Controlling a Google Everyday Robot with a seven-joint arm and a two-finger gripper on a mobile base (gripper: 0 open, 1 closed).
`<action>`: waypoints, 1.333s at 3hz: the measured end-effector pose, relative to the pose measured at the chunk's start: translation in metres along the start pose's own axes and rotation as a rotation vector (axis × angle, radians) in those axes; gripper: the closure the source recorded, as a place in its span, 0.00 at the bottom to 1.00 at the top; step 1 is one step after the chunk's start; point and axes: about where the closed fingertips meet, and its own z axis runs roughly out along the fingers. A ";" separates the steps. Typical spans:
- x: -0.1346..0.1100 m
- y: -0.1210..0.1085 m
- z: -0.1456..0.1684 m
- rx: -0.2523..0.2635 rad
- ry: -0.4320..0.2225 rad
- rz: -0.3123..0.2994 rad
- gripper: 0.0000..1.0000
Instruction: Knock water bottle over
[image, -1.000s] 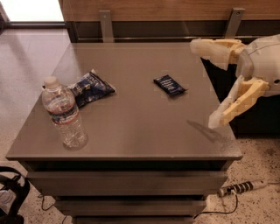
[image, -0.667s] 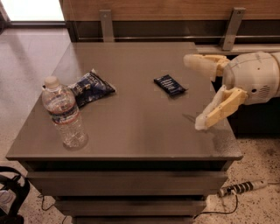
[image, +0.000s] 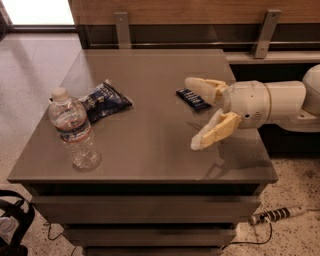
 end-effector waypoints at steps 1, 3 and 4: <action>0.009 -0.005 0.038 -0.046 -0.046 -0.009 0.00; 0.016 -0.002 0.088 -0.062 0.000 -0.038 0.00; 0.014 0.001 0.108 -0.059 0.042 -0.059 0.00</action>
Offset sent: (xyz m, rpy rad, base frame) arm 0.0116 0.0910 -0.0359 0.0658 -0.0214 0.0757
